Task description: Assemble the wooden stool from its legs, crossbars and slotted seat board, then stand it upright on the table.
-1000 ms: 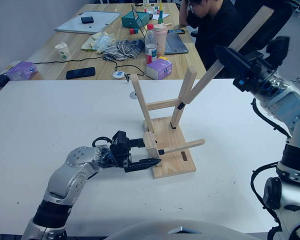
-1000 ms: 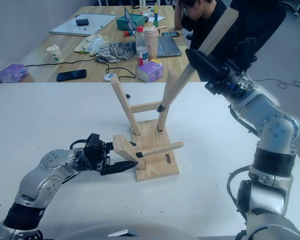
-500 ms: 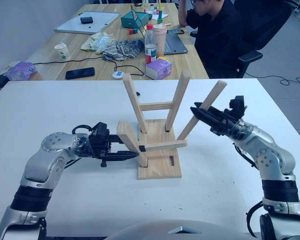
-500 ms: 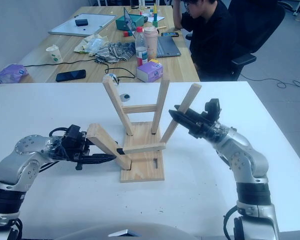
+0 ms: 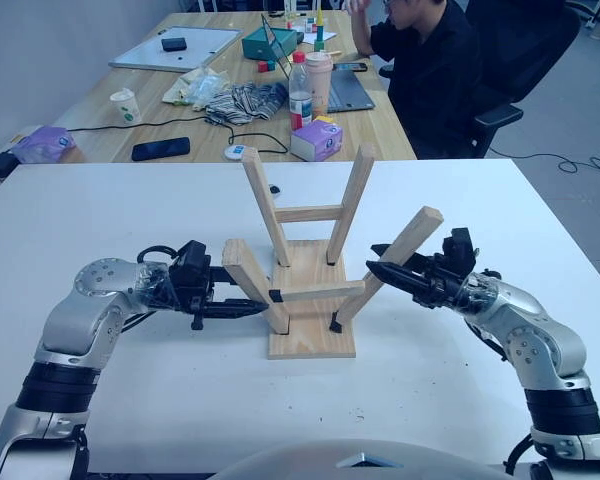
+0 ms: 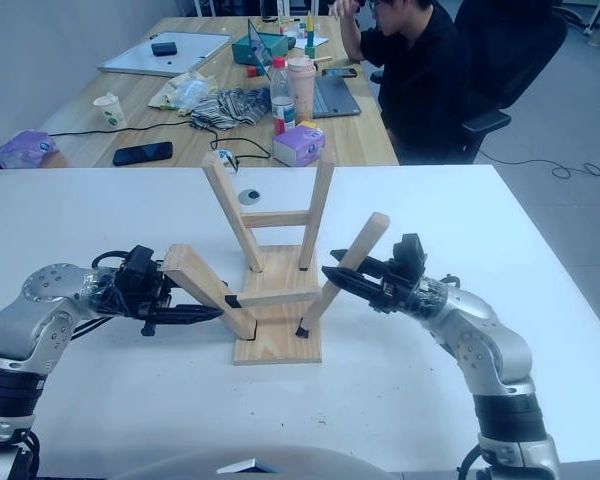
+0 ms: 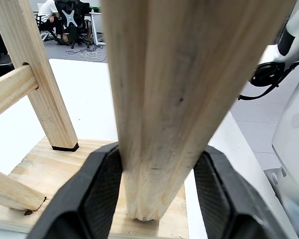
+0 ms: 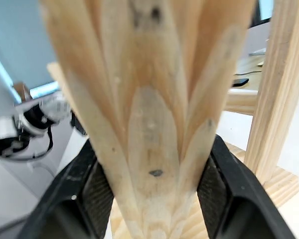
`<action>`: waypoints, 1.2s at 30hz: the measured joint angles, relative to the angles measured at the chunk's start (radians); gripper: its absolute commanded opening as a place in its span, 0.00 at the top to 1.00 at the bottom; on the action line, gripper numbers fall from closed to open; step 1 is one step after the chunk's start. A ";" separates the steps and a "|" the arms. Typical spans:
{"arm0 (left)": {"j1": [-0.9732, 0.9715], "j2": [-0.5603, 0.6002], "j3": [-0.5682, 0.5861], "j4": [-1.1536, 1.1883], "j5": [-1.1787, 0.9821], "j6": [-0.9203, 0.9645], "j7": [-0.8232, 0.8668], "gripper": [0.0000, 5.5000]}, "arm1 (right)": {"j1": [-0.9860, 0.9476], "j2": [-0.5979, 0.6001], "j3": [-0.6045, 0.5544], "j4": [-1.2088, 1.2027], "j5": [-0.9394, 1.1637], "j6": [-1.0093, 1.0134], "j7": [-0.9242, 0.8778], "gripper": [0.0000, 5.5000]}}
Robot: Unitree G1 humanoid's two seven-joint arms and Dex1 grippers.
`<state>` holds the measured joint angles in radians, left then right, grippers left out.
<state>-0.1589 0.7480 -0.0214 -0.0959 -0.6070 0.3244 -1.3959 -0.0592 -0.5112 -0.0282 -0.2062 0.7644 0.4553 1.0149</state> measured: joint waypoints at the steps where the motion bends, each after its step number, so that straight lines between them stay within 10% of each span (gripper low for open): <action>1: 0.000 0.001 0.000 0.003 0.000 0.000 -0.001 0.62 | 0.002 -0.027 0.008 0.011 -0.019 -0.033 0.037 0.63; 16: 0.000 0.010 0.001 -0.007 -0.002 0.018 -0.001 0.62 | -0.186 -0.179 0.159 0.245 -0.099 -0.320 0.360 0.63; 36: 0.014 0.030 0.010 -0.038 -0.001 0.022 0.054 0.62 | -0.358 -0.213 0.309 0.242 -0.185 -0.318 0.336 0.63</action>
<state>-0.1453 0.7779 -0.0113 -0.1337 -0.6078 0.3460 -1.3417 -0.4177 -0.7241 0.2808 0.0353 0.5792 0.1374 1.3511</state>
